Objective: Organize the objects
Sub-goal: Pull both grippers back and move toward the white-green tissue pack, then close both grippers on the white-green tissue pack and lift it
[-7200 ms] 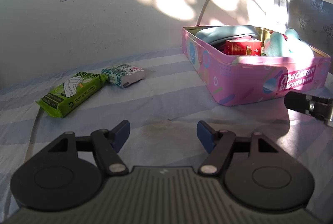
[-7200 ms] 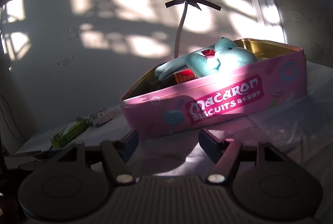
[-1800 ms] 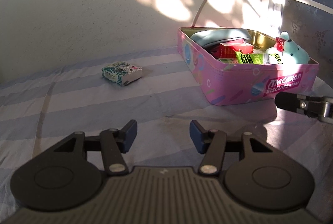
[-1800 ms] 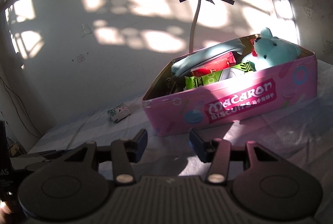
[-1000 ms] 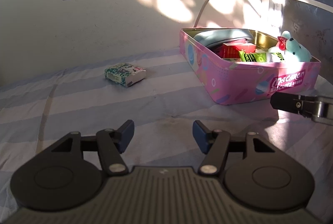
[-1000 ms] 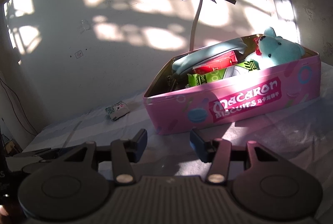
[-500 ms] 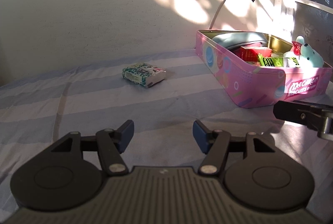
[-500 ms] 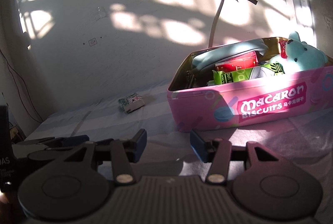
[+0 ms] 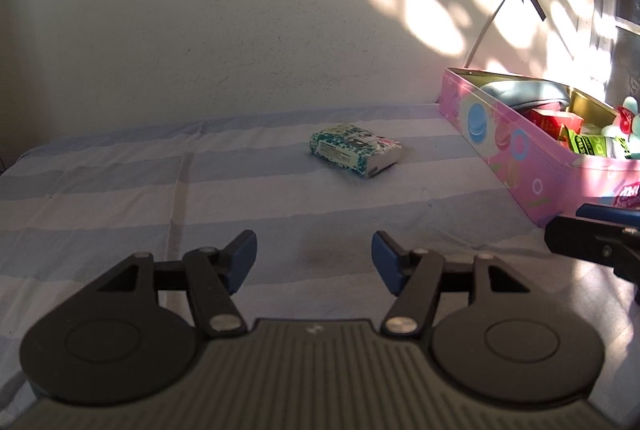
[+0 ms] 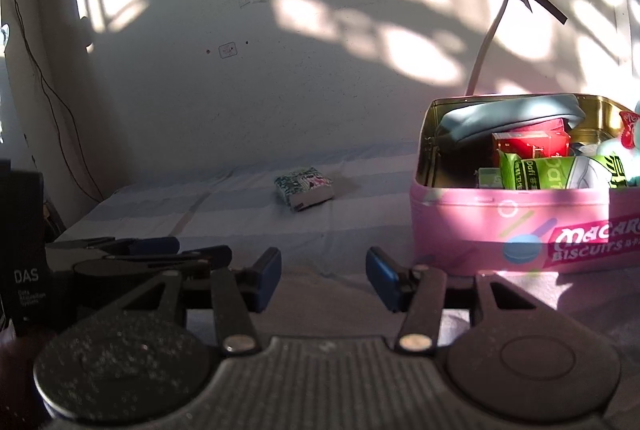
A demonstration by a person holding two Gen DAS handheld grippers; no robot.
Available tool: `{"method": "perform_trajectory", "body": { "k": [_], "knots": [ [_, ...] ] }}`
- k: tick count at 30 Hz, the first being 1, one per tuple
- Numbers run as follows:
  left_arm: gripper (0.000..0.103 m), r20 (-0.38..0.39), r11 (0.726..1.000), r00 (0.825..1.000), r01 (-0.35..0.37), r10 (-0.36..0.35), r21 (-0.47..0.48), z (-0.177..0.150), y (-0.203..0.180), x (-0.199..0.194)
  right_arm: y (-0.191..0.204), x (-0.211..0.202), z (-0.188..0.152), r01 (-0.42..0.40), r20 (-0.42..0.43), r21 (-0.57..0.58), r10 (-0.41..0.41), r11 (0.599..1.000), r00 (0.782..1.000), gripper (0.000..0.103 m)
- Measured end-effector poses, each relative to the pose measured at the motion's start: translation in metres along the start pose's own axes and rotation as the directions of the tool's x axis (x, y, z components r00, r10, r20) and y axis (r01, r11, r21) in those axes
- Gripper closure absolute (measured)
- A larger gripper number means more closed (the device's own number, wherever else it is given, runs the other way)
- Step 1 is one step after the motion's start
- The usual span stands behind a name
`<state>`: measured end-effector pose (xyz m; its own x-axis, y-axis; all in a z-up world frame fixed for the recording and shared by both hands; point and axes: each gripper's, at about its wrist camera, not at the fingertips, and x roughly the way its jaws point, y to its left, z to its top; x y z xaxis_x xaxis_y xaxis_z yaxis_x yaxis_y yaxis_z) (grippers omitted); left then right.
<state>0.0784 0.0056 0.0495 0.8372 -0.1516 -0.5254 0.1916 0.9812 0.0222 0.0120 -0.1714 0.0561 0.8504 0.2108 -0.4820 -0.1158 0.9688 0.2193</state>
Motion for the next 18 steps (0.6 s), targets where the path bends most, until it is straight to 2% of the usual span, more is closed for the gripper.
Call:
{"method": "perform_trajectory", "body": {
  "k": [3, 6, 9, 10, 11, 14, 18],
  "knots": [
    [0.037, -0.007, 0.998, 0.999, -0.044, 0.044, -0.042, -0.001, 0.014, 0.006, 0.010, 0.017, 0.008, -0.023, -0.026, -0.037, 0.022, 0.999, 0.999, 0.054],
    [0.037, -0.033, 0.991, 0.997, -0.067, 0.064, -0.114, 0.000, 0.027, 0.013, 0.020, 0.040, 0.021, -0.041, -0.049, -0.079, 0.037, 0.996, 0.998, 0.047],
    [0.036, -0.051, 0.982, 0.995, -0.090, 0.083, -0.168, 0.000, 0.039, 0.017, 0.030, 0.070, 0.035, -0.055, -0.058, -0.113, 0.049, 0.992, 0.997, 0.036],
    [0.034, -0.059, 0.979, 0.995, -0.094, 0.084, -0.182, 0.000, 0.041, 0.019, 0.032, 0.081, 0.039, -0.050, -0.055, -0.125, 0.043, 0.991, 0.998, 0.027],
    [0.034, -0.074, 0.975, 0.994, -0.090, 0.076, -0.203, 0.000, 0.045, 0.021, 0.034, 0.092, 0.043, -0.042, -0.051, -0.138, 0.035, 0.990, 0.998, 0.024],
    [0.029, -0.071, 0.970, 0.995, -0.080, 0.065, -0.231, 0.000, 0.049, 0.023, 0.038, 0.134, 0.053, 0.008, -0.064, -0.186, -0.020, 0.983, 0.998, 0.023],
    [0.025, -0.075, 0.976, 0.994, -0.090, 0.076, -0.199, 0.001, 0.042, 0.026, 0.027, 0.190, 0.064, 0.046, -0.160, -0.141, -0.069, 0.989, 0.985, 0.023]
  ]
}}
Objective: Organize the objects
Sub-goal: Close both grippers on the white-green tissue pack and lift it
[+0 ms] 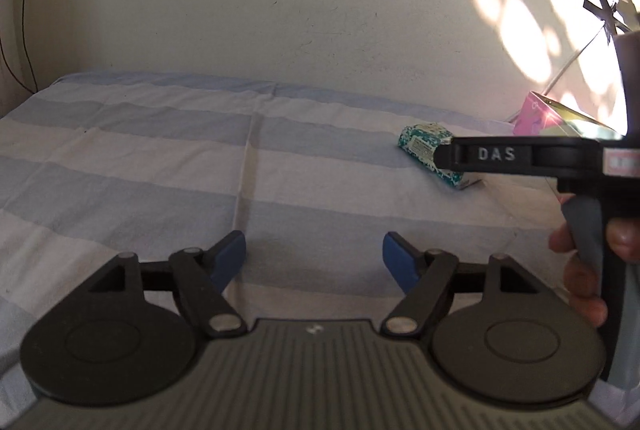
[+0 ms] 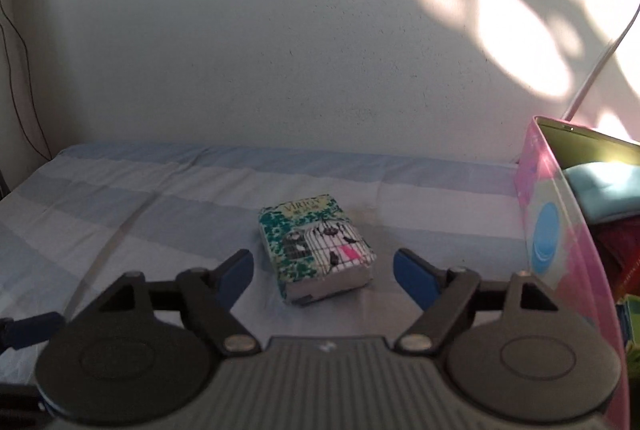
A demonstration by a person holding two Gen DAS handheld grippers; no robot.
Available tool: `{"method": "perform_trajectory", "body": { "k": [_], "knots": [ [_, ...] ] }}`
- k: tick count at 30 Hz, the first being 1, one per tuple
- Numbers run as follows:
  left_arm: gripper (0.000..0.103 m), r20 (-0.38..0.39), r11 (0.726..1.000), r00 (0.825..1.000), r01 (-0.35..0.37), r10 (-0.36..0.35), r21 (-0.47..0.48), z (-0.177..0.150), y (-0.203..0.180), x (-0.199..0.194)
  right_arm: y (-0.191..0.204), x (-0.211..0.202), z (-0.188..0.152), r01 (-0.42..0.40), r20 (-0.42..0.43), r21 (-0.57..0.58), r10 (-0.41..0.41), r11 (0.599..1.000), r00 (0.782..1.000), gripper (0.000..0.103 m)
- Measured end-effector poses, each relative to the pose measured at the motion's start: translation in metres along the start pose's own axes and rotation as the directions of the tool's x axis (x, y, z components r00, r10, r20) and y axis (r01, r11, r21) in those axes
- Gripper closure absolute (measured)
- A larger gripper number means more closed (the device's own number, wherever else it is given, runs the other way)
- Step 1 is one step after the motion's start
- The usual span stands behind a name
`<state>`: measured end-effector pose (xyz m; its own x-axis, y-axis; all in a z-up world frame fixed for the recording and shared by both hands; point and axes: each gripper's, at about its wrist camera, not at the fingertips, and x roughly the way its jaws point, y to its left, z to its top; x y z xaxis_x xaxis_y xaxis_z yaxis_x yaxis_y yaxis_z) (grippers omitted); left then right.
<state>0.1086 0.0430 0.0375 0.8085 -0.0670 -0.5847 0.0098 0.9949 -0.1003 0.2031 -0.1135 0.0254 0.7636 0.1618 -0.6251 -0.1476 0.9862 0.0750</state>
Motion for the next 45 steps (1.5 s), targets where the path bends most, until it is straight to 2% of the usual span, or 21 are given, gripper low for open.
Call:
{"method": "perform_trajectory", "body": {
  "k": [2, 4, 7, 9, 10, 11, 16, 20, 24, 27, 29, 31, 32, 35, 36, 37, 39, 42, 44, 45],
  "knots": [
    [0.024, 0.000, 1.000, 1.000, 0.003, -0.003, -0.001, 0.000, 0.000, 0.000, -0.006, 0.018, 0.005, -0.008, -0.050, 0.029, 0.009, 1.000, 0.999, 0.022],
    [0.023, -0.001, 1.000, 1.000, 0.003, -0.003, 0.000, 0.000, 0.000, 0.000, -0.006, 0.024, 0.006, -0.005, -0.048, 0.016, 0.006, 1.000, 0.999, 0.016],
    [0.022, -0.002, 1.000, 1.000, 0.001, -0.001, 0.008, -0.001, 0.001, 0.001, -0.003, 0.028, 0.006, 0.005, -0.055, -0.012, -0.006, 1.000, 0.998, 0.016],
    [0.021, -0.002, 1.000, 1.000, 0.002, -0.002, 0.008, 0.000, -0.001, 0.001, -0.002, 0.026, 0.004, 0.008, -0.047, -0.028, -0.009, 1.000, 0.999, 0.025],
    [0.021, -0.002, 1.000, 1.000, 0.002, -0.002, 0.008, 0.000, -0.001, 0.001, -0.001, 0.023, 0.001, 0.002, -0.034, -0.044, -0.004, 0.999, 0.999, 0.042],
    [0.021, -0.002, 1.000, 1.000, 0.002, -0.002, 0.008, 0.000, 0.000, 0.002, 0.000, 0.020, 0.000, 0.005, -0.023, -0.063, -0.006, 0.998, 1.000, 0.045],
    [0.021, -0.002, 1.000, 1.000, 0.004, -0.004, 0.005, -0.002, 0.000, 0.001, 0.008, 0.000, -0.015, -0.022, -0.019, -0.114, 0.020, 0.993, 1.000, 0.046],
    [0.020, -0.002, 1.000, 1.000, 0.006, -0.006, 0.004, -0.001, -0.001, 0.002, 0.013, -0.034, -0.038, -0.087, -0.033, -0.174, 0.083, 0.981, 0.996, 0.045],
    [0.019, 0.000, 1.000, 1.000, 0.014, -0.014, 0.004, -0.002, -0.001, 0.001, 0.001, -0.080, -0.069, -0.154, -0.057, -0.202, 0.145, 0.967, 0.988, 0.044],
    [0.021, 0.002, 0.998, 0.998, 0.058, -0.058, 0.017, -0.004, -0.002, -0.002, -0.015, -0.124, -0.098, -0.175, -0.060, -0.206, 0.166, 0.963, 0.984, 0.042],
    [0.025, 0.020, 0.992, 0.993, 0.118, -0.118, 0.039, -0.006, -0.005, -0.008, -0.029, -0.151, -0.116, -0.156, -0.041, -0.173, 0.151, 0.973, 0.988, 0.031],
    [0.026, 0.022, 0.973, 0.975, 0.220, -0.222, 0.071, -0.009, -0.013, -0.015, -0.047, -0.173, -0.131, -0.107, -0.008, -0.113, 0.107, 0.988, 0.994, 0.025],
    [0.028, 0.004, 0.957, 0.960, 0.279, -0.280, 0.084, -0.010, -0.018, -0.017, -0.055, -0.183, -0.139, -0.094, -0.001, -0.075, 0.095, 0.993, 0.996, 0.025],
    [0.033, -0.074, 0.894, 0.897, 0.440, -0.435, 0.080, -0.018, -0.038, -0.022, -0.072, -0.200, -0.156, -0.066, 0.006, -0.010, 0.066, 0.998, 0.998, 0.025],
    [0.038, -0.093, 0.874, 0.876, 0.480, -0.473, 0.077, -0.020, -0.044, -0.024, -0.075, -0.205, -0.160, -0.063, 0.010, -0.007, 0.063, 0.998, 0.998, 0.025],
    [0.039, -0.115, 0.846, 0.848, 0.527, -0.518, 0.076, -0.022, -0.050, -0.028, -0.076, -0.208, -0.162, -0.061, 0.016, -0.008, 0.061, 0.998, 0.998, 0.025],
    [0.039, -0.138, 0.814, 0.816, 0.575, -0.562, 0.081, -0.026, -0.061, -0.035, -0.074, -0.209, -0.164, -0.065, 0.027, -0.020, 0.066, 0.998, 0.997, 0.025],
    [0.040, -0.180, 0.798, 0.793, 0.600, -0.582, 0.062, -0.034, -0.077, -0.037, -0.067, -0.207, -0.160, -0.094, 0.036, -0.050, 0.096, 0.994, 0.995, 0.026],
    [0.046, -0.229, 0.788, 0.773, 0.615, -0.591, 0.042, -0.039, -0.086, -0.033, -0.060, -0.200, -0.158, -0.105, 0.029, -0.079, 0.108, 0.991, 0.994, 0.031],
    [0.050, -0.241, 0.788, 0.773, 0.614, -0.587, 0.049, -0.041, -0.091, -0.034, -0.059, -0.197, -0.157, -0.108, 0.024, -0.087, 0.111, 0.990, 0.994, 0.032]
  ]
}}
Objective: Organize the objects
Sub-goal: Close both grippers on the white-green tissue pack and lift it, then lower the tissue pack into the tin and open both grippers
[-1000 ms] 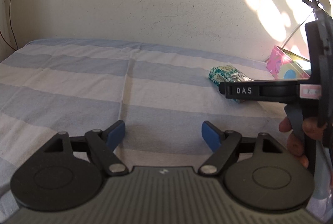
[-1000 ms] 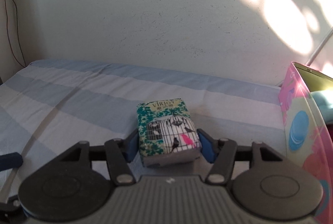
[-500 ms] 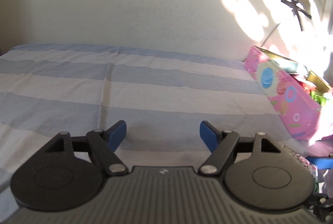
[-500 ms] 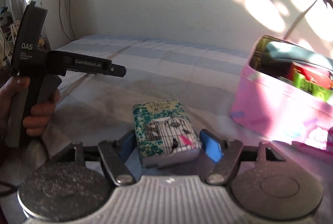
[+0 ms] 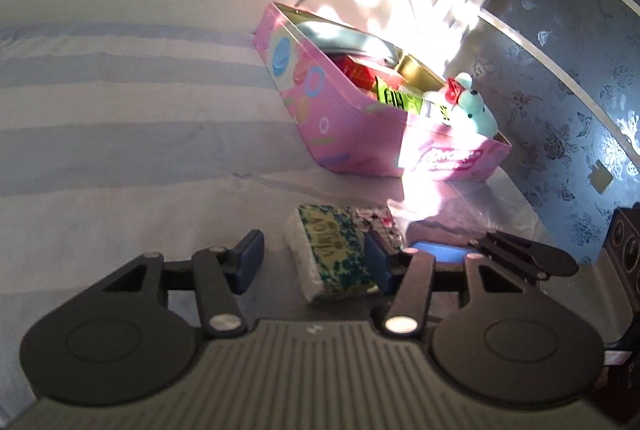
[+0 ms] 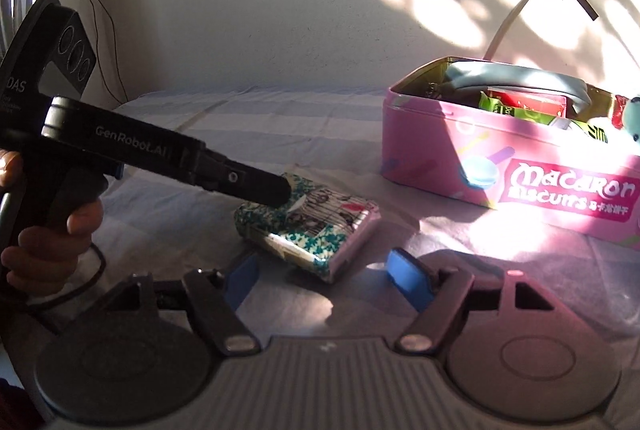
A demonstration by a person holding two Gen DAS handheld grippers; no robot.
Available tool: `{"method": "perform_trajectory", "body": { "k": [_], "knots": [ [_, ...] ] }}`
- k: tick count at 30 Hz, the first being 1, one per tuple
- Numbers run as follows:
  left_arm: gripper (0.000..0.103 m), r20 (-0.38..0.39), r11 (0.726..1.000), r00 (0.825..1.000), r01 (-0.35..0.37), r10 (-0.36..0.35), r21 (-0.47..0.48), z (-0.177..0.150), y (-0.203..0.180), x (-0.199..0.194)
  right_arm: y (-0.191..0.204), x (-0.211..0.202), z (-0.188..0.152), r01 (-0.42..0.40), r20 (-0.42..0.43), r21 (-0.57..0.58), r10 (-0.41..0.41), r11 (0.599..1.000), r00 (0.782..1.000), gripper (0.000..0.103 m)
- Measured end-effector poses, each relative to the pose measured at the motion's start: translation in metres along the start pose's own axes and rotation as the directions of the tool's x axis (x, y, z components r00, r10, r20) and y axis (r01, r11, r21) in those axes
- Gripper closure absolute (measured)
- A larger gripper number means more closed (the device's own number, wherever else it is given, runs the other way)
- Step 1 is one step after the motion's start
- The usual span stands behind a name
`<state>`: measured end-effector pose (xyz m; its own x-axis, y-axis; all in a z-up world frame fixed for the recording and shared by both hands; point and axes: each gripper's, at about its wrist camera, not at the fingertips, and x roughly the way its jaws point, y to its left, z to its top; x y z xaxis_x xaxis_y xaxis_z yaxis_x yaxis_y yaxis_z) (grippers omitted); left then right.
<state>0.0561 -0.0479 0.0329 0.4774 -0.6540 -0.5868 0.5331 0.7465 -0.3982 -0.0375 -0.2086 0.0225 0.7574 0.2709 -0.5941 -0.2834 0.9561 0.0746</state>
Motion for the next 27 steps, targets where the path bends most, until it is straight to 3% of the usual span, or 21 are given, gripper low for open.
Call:
{"method": "perform_trajectory", "body": {
  "k": [2, 3, 4, 10, 15, 25, 27],
  "knots": [
    [0.052, 0.010, 0.998, 0.999, -0.035, 0.035, 0.054, -0.003, -0.010, 0.000, 0.001, 0.008, 0.000, -0.019, -0.007, 0.005, 0.019, 1.000, 1.000, 0.045],
    [0.059, 0.001, 0.998, 1.000, -0.023, 0.023, 0.061, -0.003, -0.013, 0.001, 0.000, 0.010, 0.000, -0.022, 0.000, 0.014, 0.022, 1.000, 1.000, 0.048],
    [0.059, 0.000, 0.998, 1.000, -0.027, 0.027, 0.052, 0.000, -0.016, 0.002, -0.001, 0.010, 0.000, -0.023, 0.008, 0.019, 0.023, 1.000, 1.000, 0.049],
    [0.059, 0.069, 0.996, 0.998, 0.002, -0.008, 0.088, 0.034, -0.037, -0.009, -0.014, -0.016, 0.009, 0.009, 0.156, 0.033, -0.014, 0.999, 0.988, 0.050],
    [0.059, 0.135, 0.985, 0.991, -0.028, 0.005, 0.168, 0.080, -0.071, 0.012, -0.048, -0.024, 0.043, 0.061, 0.247, 0.042, -0.070, 0.997, 0.966, 0.050],
    [0.058, 0.079, 0.979, 0.996, -0.058, 0.044, 0.196, 0.139, -0.094, 0.111, -0.138, 0.020, 0.081, 0.194, 0.189, 0.109, -0.212, 0.975, 0.959, 0.050],
    [0.057, 0.087, 0.967, 0.988, -0.141, 0.125, 0.211, 0.144, -0.096, 0.126, -0.152, 0.030, 0.084, 0.305, 0.177, 0.140, -0.326, 0.942, 0.928, 0.047]
  ]
}}
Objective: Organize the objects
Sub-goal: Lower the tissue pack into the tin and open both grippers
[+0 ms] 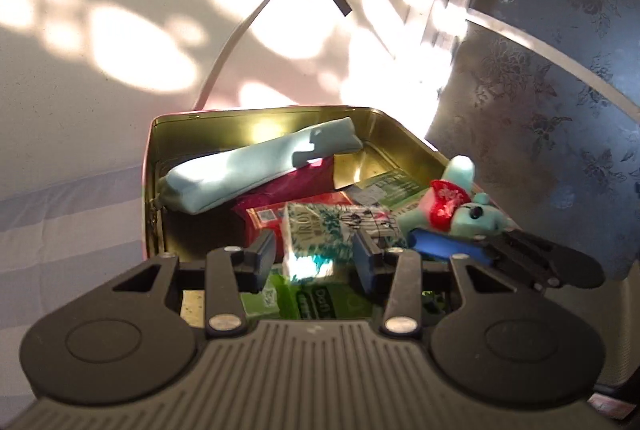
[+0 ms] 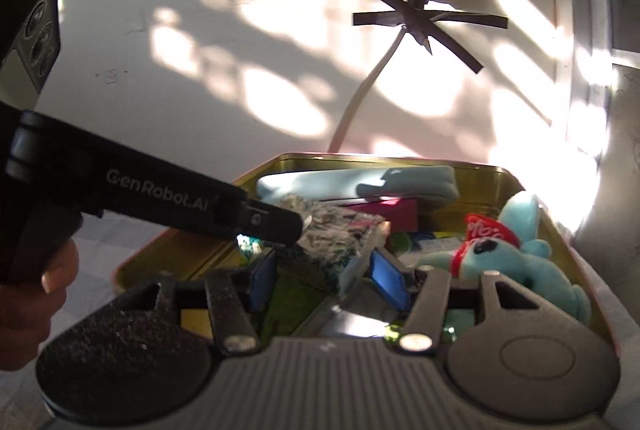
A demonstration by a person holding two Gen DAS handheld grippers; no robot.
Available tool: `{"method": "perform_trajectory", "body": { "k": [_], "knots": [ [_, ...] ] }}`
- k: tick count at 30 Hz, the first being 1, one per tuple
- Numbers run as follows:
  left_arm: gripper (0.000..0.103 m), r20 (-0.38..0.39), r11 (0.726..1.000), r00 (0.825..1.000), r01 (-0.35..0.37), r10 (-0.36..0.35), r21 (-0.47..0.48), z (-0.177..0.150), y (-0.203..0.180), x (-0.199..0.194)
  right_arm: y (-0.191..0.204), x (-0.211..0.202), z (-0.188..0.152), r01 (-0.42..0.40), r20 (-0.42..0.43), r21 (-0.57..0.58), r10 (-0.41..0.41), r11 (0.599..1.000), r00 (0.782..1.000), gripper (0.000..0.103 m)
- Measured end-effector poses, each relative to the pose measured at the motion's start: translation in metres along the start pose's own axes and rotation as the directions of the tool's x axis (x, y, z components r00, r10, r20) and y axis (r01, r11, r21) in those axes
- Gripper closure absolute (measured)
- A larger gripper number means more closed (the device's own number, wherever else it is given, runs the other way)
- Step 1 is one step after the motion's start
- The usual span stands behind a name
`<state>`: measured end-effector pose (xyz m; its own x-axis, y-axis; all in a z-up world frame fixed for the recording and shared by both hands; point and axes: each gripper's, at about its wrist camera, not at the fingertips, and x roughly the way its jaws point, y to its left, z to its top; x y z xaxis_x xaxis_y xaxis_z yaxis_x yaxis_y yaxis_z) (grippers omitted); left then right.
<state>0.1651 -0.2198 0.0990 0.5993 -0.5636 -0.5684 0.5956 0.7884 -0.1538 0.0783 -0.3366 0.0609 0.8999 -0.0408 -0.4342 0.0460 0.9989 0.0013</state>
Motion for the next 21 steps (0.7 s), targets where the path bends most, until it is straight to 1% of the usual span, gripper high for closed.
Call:
{"method": "perform_trajectory", "body": {
  "k": [1, 2, 4, 5, 7, 9, 12, 16, 21],
  "knots": [
    [0.057, -0.001, 0.999, 0.999, -0.039, 0.039, 0.002, 0.002, 0.001, 0.004, -0.004, 0.003, 0.000, 0.055, 0.013, 0.006, -0.056, 0.998, 0.998, 0.044],
    [0.057, -0.001, 0.998, 0.998, -0.061, 0.061, -0.003, 0.002, 0.003, 0.006, -0.010, 0.003, -0.001, 0.073, 0.030, 0.034, -0.074, 0.997, 0.997, 0.044],
    [0.057, 0.017, 0.998, 0.997, -0.069, 0.069, -0.014, -0.001, 0.008, -0.001, -0.022, -0.003, -0.004, 0.037, 0.063, 0.112, -0.044, 0.993, 0.997, 0.043],
    [0.056, 0.029, 0.997, 0.996, -0.081, 0.081, -0.009, -0.004, 0.009, -0.006, -0.025, -0.009, -0.007, 0.033, 0.085, 0.137, -0.044, 0.990, 0.995, 0.043],
    [0.050, 0.059, 0.991, 0.990, -0.131, 0.130, 0.013, -0.009, 0.007, -0.018, -0.027, -0.019, -0.009, 0.035, 0.116, 0.159, -0.054, 0.987, 0.992, 0.043],
    [0.049, 0.086, 0.988, 0.985, -0.155, 0.152, 0.023, -0.013, 0.005, -0.032, -0.026, -0.029, -0.010, 0.014, 0.141, 0.181, -0.040, 0.983, 0.989, 0.043],
    [0.048, 0.103, 0.981, 0.977, -0.191, 0.186, 0.041, -0.019, -0.002, -0.049, -0.020, -0.048, -0.012, -0.020, 0.165, 0.218, -0.016, 0.976, 0.986, 0.042],
    [0.045, 0.104, 0.967, 0.966, -0.245, 0.237, 0.069, -0.033, -0.009, -0.067, -0.007, -0.072, -0.018, -0.048, 0.177, 0.241, 0.005, 0.969, 0.984, 0.041],
    [0.044, 0.100, 0.960, 0.960, -0.271, 0.263, 0.073, -0.053, -0.011, -0.087, 0.009, -0.096, -0.027, -0.054, 0.176, 0.248, 0.010, 0.967, 0.984, 0.040]
  ]
}}
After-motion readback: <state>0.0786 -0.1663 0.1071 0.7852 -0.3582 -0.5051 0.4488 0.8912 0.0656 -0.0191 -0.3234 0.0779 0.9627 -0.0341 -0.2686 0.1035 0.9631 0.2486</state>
